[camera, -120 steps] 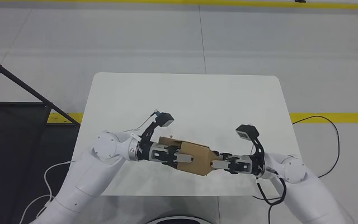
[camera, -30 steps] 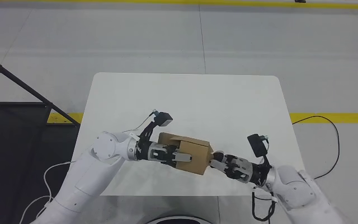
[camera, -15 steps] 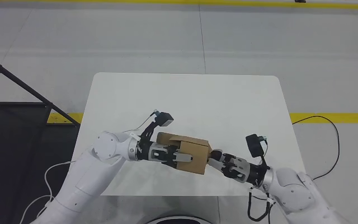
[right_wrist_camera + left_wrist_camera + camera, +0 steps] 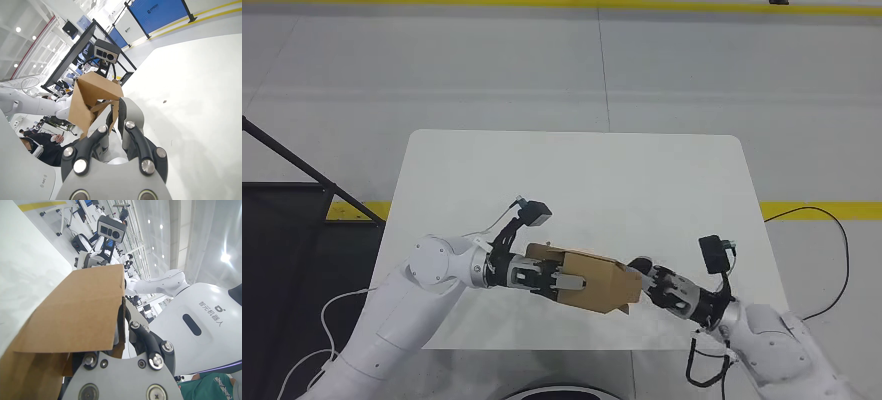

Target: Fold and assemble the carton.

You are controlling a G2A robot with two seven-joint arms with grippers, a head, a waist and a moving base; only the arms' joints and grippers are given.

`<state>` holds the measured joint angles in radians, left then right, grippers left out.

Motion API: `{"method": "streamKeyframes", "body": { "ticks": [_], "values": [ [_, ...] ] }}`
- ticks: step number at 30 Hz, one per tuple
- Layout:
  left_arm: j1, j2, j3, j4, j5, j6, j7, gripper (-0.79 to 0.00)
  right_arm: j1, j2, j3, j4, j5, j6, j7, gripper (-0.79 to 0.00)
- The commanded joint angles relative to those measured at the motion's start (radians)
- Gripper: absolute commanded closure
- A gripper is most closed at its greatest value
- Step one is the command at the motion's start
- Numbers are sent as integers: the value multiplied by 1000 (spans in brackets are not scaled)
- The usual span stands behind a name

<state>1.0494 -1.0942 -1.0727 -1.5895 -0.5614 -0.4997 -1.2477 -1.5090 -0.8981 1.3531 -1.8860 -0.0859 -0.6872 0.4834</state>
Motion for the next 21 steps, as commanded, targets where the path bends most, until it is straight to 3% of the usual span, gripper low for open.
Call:
{"method": "streamKeyframes", "body": {
  "ticks": [1, 11, 17, 21],
  "values": [
    [1, 0, 0, 0, 0, -1, 1, 0, -8, 2, 15, 8, 35, -28, 11, -129],
    [-4, -1, 4, 2, 2, 5, 1, 0, -96, 9, 101, -17, 78, -165, 3, -114],
    [-5, -2, 6, 8, -1, 2, 2, 0, -85, 15, 87, -2, 104, -83, 104, -206],
    [-5, -2, 4, 7, -3, 2, -1, 0, -57, 15, 53, 31, 145, -93, 165, -222]
  ]
}}
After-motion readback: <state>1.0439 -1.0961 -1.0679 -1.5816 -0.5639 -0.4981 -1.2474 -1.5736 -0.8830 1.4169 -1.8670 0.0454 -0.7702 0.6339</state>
